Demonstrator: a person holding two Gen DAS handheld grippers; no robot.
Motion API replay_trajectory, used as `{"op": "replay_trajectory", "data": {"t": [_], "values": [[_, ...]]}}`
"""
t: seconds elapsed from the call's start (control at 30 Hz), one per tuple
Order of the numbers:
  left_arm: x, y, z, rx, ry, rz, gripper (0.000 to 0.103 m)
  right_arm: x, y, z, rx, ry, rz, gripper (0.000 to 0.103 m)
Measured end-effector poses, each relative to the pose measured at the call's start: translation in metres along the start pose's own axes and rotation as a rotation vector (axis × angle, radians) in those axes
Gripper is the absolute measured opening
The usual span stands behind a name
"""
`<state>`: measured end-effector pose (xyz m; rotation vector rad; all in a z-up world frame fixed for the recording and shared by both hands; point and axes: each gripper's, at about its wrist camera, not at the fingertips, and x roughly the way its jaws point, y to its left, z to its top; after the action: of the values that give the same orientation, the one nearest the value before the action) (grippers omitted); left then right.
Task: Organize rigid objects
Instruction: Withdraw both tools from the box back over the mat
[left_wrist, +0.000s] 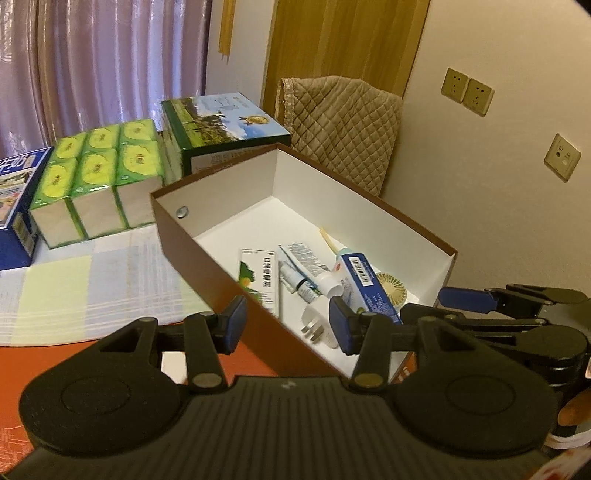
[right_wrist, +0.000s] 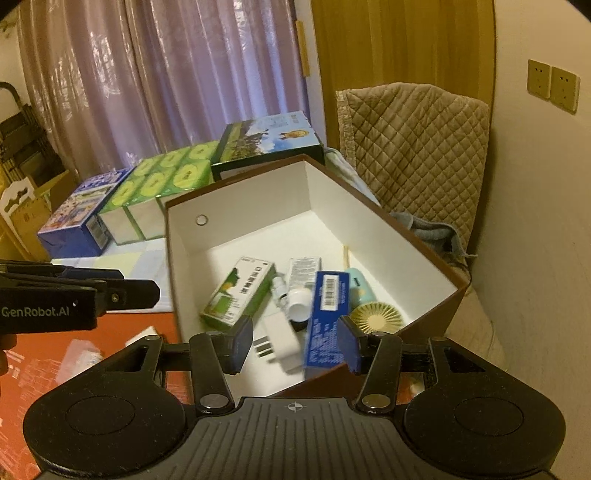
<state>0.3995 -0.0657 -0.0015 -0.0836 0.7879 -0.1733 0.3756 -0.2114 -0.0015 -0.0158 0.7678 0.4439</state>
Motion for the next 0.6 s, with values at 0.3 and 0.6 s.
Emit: {"op": "replay_trajectory", "data": {"t": [0.3,0.6], "values": [[-0.037,0.031,-0.014,0.001,-0.012,-0.008,0.048,-0.011,0.037,-0.009,0.014,-0.001,0.021,0.048],[-0.066,0.079,-0.044,-0.050,0.007,0.048,0.049,-0.006,0.084,-0.027,-0.026,0.044,0.099,0.049]]}}
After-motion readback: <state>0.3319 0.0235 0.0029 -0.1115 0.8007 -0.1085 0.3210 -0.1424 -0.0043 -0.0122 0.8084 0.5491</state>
